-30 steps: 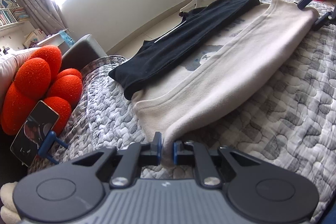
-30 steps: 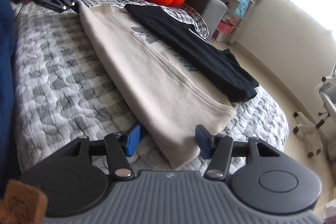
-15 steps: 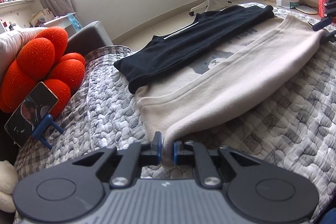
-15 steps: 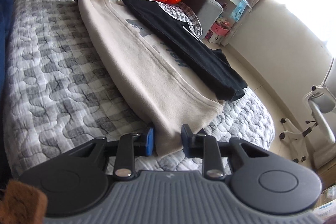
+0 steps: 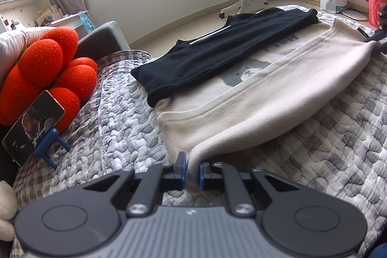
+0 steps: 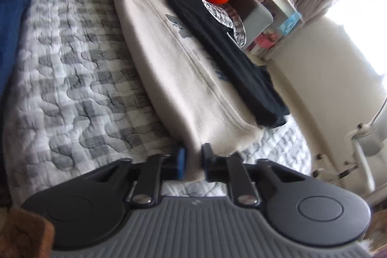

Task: Fold clothes
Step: 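Lift the beige side edge with both grippers and fold it over the black shirt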

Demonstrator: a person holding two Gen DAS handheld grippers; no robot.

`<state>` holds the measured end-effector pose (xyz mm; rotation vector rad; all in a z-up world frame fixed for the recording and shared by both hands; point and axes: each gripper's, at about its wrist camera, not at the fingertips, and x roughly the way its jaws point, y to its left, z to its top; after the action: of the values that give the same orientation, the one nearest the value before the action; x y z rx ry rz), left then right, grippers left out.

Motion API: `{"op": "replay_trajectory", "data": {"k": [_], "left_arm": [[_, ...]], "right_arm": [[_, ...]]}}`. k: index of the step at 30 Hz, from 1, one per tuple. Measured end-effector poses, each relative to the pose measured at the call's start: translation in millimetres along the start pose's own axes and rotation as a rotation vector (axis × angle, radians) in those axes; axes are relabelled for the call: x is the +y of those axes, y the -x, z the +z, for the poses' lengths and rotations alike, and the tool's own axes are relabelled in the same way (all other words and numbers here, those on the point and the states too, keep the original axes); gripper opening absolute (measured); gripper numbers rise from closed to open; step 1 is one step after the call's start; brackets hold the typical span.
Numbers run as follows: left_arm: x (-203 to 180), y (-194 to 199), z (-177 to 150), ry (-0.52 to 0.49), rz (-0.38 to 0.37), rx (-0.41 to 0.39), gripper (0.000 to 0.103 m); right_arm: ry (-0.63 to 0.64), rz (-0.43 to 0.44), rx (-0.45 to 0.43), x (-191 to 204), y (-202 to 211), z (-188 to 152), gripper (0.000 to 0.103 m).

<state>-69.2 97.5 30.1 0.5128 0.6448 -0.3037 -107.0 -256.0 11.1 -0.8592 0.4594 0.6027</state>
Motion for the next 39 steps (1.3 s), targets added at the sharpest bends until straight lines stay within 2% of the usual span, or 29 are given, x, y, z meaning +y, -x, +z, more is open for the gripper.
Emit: {"op": "replay_trajectory", "data": {"k": [2, 7, 12, 26, 29, 39], "left_arm": [[0.0, 1.1, -0.1, 0.008, 0.001, -0.003, 0.01], [-0.6, 6.2, -0.2, 0.02, 0.017, -0.01, 0.008], [-1.4, 15.6, -3.6, 0.006, -0.017, -0.001, 0.007], [-14.2, 89.2, -19.6, -0.039, -0.094, -0.008, 0.007], [-14.5, 102.7, -22.2, -0.039, -0.08, -0.017, 0.008], [-13.2, 87.4, -14.1, -0.011, -0.053, -0.006, 0.008]], "right_arm": [[-0.022, 0.007, -0.002, -2.5, 0.8, -0.4, 0.011], [-0.059, -0.042, -0.032, -1.5, 11.7, -0.3, 0.009], [-0.094, -0.031, -0.042, -1.9, 29.3, 1.5, 0.009], [-0.155, 0.008, -0.058, 10.6, 95.3, 5.4, 0.009], [-0.19, 0.01, -0.084, 10.1, 111.5, 6.5, 0.009], [-0.278, -0.005, -0.116, 5.9, 92.4, 2.6, 0.009]]}}
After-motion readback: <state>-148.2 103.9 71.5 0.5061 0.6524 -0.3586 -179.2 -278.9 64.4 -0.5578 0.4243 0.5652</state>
